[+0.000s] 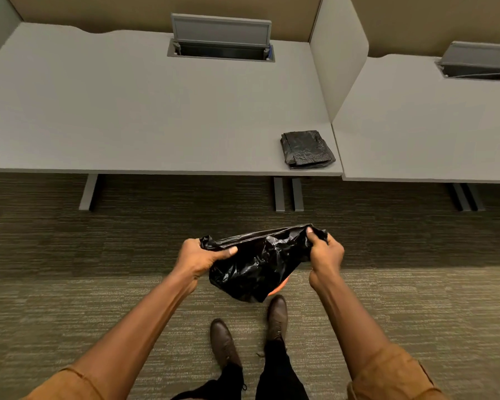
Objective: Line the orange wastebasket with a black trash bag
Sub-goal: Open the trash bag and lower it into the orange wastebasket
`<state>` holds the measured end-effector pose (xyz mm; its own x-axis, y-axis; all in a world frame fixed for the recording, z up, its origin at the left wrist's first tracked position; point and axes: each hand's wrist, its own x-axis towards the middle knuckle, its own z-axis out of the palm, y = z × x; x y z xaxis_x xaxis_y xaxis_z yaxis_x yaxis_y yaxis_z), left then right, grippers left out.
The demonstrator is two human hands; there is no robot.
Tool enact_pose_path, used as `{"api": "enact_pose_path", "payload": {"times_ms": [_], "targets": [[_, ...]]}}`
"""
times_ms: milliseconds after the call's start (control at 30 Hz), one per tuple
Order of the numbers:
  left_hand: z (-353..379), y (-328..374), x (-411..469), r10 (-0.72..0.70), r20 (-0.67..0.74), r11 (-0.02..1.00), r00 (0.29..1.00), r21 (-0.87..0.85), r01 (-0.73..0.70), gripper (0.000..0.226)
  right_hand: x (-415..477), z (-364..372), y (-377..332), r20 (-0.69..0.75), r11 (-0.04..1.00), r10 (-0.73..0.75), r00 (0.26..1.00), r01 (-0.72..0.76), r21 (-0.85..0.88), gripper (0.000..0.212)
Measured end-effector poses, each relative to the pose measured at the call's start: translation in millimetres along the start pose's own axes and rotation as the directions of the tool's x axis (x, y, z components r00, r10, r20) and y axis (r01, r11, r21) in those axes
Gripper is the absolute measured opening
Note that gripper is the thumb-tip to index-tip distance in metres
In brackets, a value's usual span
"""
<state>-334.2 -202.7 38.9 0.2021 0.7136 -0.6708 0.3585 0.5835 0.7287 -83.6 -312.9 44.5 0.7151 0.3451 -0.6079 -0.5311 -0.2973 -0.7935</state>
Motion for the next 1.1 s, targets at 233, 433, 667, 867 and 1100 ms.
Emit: {"api": "enact_pose_path", "payload": {"times_ms": [233, 433, 667, 867, 1100], "targets": [[10, -2, 2, -0.046, -0.128, 0.995, 0.991, -0.090, 0.034, 0.011, 10, -2, -6, -0.033, 0.982, -0.074, 0.997, 0.067, -0.177, 0.049], [28, 0, -14, 0.111, 0.026, 0.984, 0.993, -0.144, -0.107, 0.025, -17, 12, 28, -0.100, 0.901, 0.031, 0.995, -0.071, -0.427, 0.115], [21, 4, -13, 0.020, -0.255, 0.992, 0.967, 0.129, 0.014, 0.043, -4, 11, 52, -0.164, 0.842, -0.086, 0.983, -0.016, -0.539, 0.016], [-3, 1, 1, -0.206, -0.306, 0.978, 0.930, -0.049, 0.201, 0.034, 9, -6, 43, -0.309, 0.959, -0.046, 0.950, -0.045, -0.281, 0.031], [3, -3, 11, -0.413, -0.102, 0.738, 0.905, -0.620, 0.267, 0.014, 12, -25, 41, -0.369, 0.988, 0.155, 0.917, -0.139, 0.069, 0.028]]}}
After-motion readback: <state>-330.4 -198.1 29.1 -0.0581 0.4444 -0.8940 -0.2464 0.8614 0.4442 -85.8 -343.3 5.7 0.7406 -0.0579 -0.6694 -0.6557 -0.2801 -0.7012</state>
